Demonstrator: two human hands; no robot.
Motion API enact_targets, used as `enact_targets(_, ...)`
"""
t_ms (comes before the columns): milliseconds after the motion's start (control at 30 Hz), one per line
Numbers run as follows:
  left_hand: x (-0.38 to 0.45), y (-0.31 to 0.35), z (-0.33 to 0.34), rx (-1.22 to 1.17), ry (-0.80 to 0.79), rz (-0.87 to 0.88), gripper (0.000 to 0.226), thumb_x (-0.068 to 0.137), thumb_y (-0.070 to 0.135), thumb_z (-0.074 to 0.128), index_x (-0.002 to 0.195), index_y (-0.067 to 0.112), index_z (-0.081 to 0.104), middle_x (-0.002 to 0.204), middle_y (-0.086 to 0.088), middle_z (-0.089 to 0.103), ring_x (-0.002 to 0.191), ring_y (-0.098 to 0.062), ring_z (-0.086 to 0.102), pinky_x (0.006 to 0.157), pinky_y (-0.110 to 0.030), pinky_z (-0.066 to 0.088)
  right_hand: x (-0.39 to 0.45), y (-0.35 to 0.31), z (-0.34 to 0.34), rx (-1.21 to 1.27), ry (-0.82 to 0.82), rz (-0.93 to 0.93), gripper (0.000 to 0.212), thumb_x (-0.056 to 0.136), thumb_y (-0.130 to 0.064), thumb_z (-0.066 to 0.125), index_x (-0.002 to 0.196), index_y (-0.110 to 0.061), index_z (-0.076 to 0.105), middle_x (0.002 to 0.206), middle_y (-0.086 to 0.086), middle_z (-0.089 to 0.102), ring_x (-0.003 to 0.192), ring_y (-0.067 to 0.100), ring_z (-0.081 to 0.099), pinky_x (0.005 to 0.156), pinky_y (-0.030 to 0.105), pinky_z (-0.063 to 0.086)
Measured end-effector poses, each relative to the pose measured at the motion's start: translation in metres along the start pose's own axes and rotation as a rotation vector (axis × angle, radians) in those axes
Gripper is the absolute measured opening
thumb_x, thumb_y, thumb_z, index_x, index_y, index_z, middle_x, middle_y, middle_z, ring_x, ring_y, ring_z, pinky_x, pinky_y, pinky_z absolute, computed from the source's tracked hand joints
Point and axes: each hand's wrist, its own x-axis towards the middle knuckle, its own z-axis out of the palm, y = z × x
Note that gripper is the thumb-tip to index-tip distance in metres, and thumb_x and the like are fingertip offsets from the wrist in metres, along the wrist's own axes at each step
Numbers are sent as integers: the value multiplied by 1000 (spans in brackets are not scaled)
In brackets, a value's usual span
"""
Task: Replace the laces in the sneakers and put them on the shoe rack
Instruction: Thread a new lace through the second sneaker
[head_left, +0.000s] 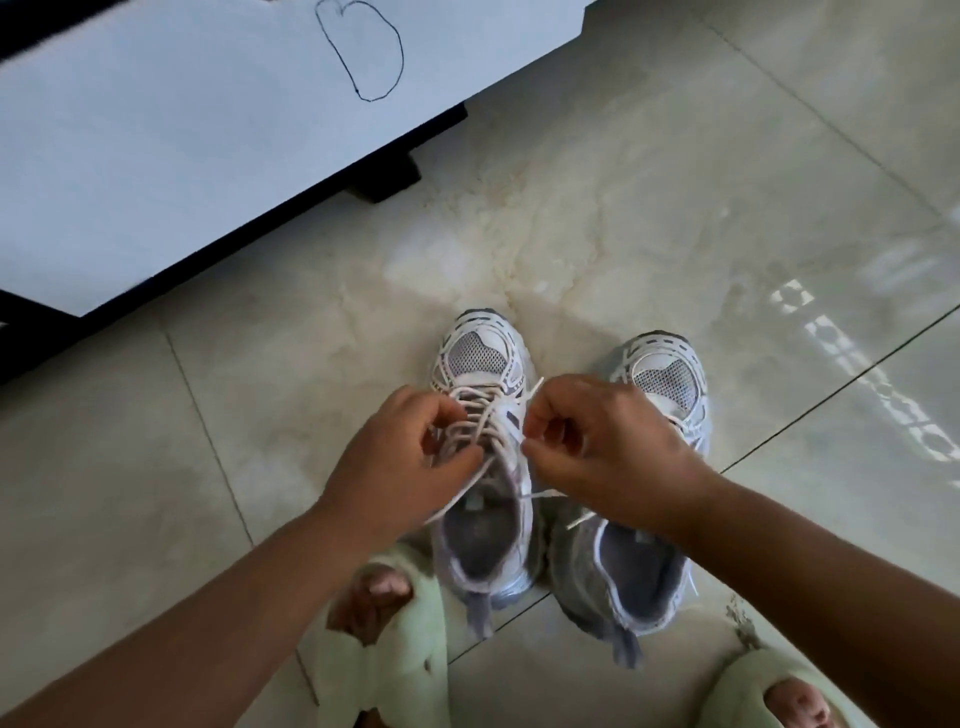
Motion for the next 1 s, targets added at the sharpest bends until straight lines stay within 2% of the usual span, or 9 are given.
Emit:
enact_targets(100,0,2,5,9,14,-26,34,69,42,71,95,28,55,93,12,47,74,-1,51,62,-14,41,8,-4,17,-62,-45,106,8,80,-24,63,78,-19,57,71,-5,55,63,12,52,58,31,46)
enact_targets(233,5,3,8,-4,44,-34,37,64,39,68,96,23,59,93,10,49,79,-9,52,69,-22,43,21,-7,32,-82,-102,276,26,76,-42,63,90,-24,51,79,-8,54,69,10,53,62,28,48)
enact_targets(400,2,4,16,-43,45,28,24,70,22,72,91,19,62,92,6,54,78,-13,56,67,-25,48,16,-10,31,-90,-149,363,24,75,-35,65,91,-25,49,75,-9,58,65,4,55,57,20,43)
enact_targets(567,-11,17,36,-127,28,147,28,71,39,52,85,17,61,90,5,56,71,-11,56,60,-22,48,-14,-9,21,-99,-128,484,19,74,-34,63,85,-28,48,73,-8,56,65,5,53,60,27,49)
enact_targets(667,-18,24,42,-135,-20,215,27,72,41,51,84,18,59,91,5,54,69,-10,56,57,-21,49,-28,-8,17,-86,-165,545,19,74,-34,63,82,-28,47,74,-6,56,68,10,55,66,34,53)
enact_targets(733,-19,27,43,-158,-84,247,23,74,42,55,85,22,57,91,10,52,69,-6,55,59,-21,49,-34,-6,14,-65,-176,548,17,73,-33,64,80,-27,49,72,-5,56,64,9,53,63,30,52)
enact_targets(833,-13,25,39,-354,-89,119,12,84,33,63,86,22,60,85,13,56,74,-3,57,64,-15,48,-32,-2,6,38,-13,576,10,81,-24,63,76,-23,54,67,-1,58,55,6,49,51,15,41)
enact_targets(900,-7,25,40,-413,-22,-17,5,87,23,62,85,19,64,81,8,61,72,-3,59,64,-14,49,-25,5,3,10,115,546,10,84,-17,61,75,-21,58,67,-5,59,59,5,51,51,15,40)
enact_targets(1000,3,30,45,-302,-4,-120,4,82,23,67,81,23,63,79,10,61,68,0,58,60,-8,44,-11,13,5,-47,51,518,10,82,-21,66,73,-24,61,70,-10,58,66,6,54,57,16,41)
